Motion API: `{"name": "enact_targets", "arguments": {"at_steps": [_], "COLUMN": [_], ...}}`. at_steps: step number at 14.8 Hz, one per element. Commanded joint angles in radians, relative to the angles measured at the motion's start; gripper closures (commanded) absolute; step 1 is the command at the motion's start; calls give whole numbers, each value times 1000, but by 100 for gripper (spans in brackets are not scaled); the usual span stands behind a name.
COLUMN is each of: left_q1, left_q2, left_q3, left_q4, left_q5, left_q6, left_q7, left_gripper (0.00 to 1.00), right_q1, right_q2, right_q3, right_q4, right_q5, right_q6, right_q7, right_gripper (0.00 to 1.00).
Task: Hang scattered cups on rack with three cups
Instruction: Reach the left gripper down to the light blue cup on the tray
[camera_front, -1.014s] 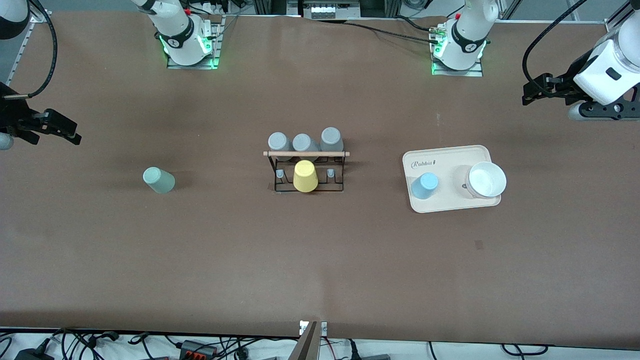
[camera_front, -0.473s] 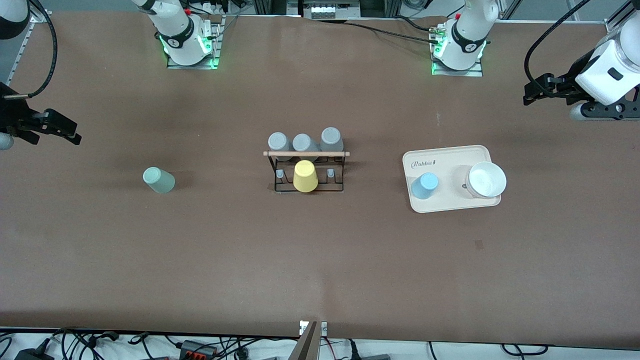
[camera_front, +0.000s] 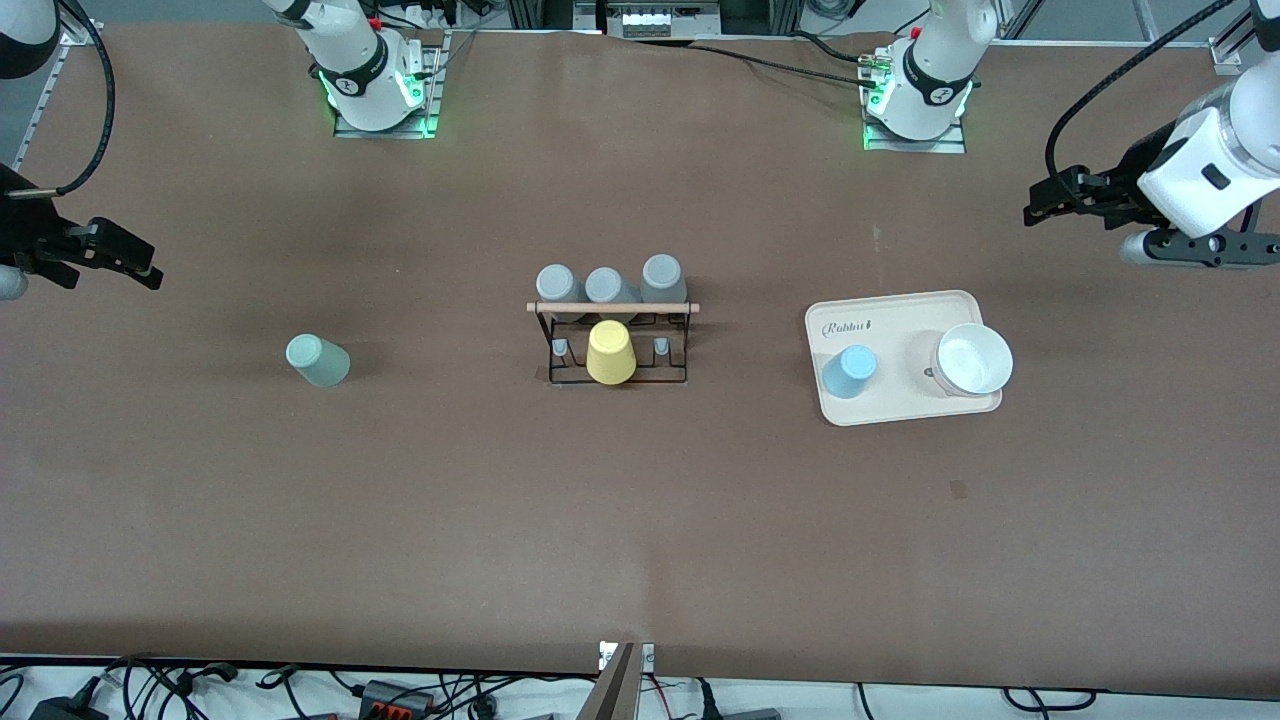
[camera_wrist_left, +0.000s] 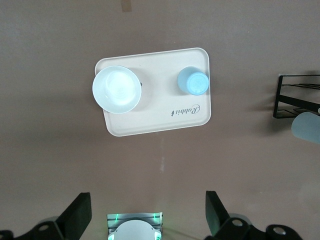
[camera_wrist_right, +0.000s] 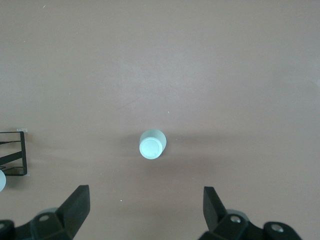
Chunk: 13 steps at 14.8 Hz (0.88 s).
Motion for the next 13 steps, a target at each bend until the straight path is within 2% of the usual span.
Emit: {"name": "enact_targets", "arguments": {"at_steps": [1, 7, 10, 13], "left_q1": [7, -2, -6, -44], "left_q2": [40, 99, 198, 296], "left_q3": [-6, -7, -9, -15], "left_q4": [35, 55, 59, 53], "left_q5": [-8, -11, -12, -3], "left_q6": [-14, -13, 18, 123], "left_q7": [15, 6, 12, 3], "left_gripper": [0, 0, 0, 0], "right_q1": [-5, 7, 10, 16], "right_q2": [-22, -2, 24, 38], "right_q3": [9, 9, 9, 7], "right_q4": [-18, -18, -18, -18], "right_q5": [-11, -11, -11, -11], "right_q6": [-11, -16, -17, -17], "right_q7": [-1, -1, -1, -1], "right_gripper": [0, 0, 0, 0]}}
